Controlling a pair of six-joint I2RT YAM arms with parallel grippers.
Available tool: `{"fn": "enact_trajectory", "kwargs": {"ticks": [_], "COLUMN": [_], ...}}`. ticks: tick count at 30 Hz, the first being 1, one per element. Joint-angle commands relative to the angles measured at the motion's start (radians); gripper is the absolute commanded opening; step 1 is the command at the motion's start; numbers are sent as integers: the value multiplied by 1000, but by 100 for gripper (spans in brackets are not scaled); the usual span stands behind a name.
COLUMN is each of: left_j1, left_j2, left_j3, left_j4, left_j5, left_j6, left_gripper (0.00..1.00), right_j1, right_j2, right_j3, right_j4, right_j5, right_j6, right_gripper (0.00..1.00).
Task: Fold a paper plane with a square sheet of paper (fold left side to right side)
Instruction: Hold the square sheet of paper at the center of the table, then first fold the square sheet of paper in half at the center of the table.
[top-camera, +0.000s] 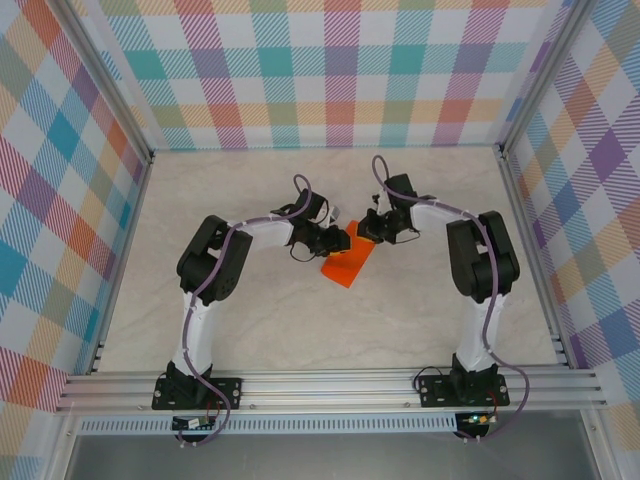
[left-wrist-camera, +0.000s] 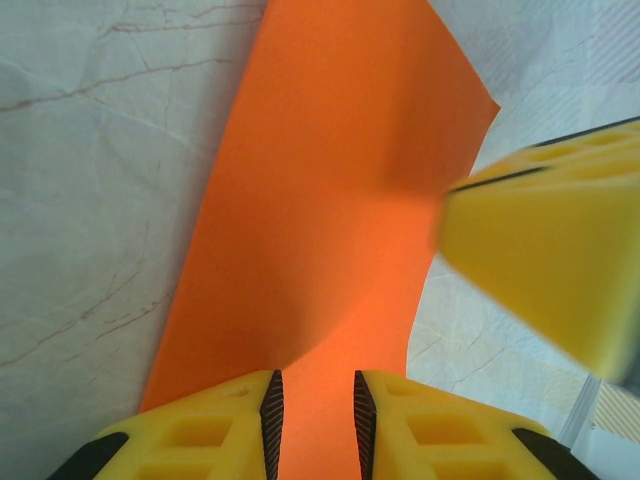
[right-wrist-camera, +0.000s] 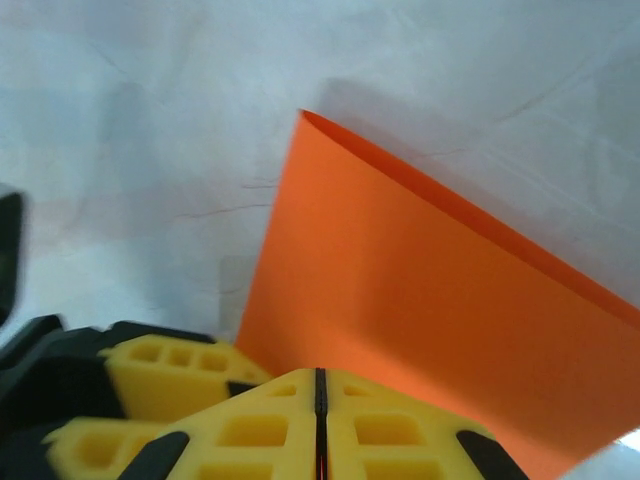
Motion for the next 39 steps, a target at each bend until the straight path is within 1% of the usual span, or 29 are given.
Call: {"fn": "enact_trajectory", "kwargs": {"ticks": [1,5,8,10,20,29,32,35,37,39], "left_j1": [-20,-20,-20,-20,-19,18,36,54,66,81], "left_j2": [-9,-31,-57,-78,-163,-273,-327,-417,-492,-567], "left_j3": [-29,-47,-75,-97,-236,-447,-513,-562,-580,-578], "left_j4": [-38,-45,-51,-55,-85,-22,-6,-4,-21,-68], "left_j5": [-38,-30,-24,-19,1,-16,-11,-1,1,-19], "left_j6": [34,55,74,92,170,154,146,138,135,137], "left_gripper": [28,28,28,28,28,28,28,28,31,34], "right_j1": [9,8,11,12,15,31,34,36,37,43], "right_j2": [39,75,98,98,87,74,69,47,18,-2], "right_j3": [35,45,64,56,16,19,12,-1,-10,14], "right_j4": [-31,-98,-175,-192,-200,-196,-178,-128,-85,-91], "right_j5": [27,83,111,122,141,138,126,84,51,26], "right_j6": [13,2,-19,-23,-28,-35,-39,-46,-52,-78], "right_gripper": [9,9,9,9,9,9,9,9,10,11]}}
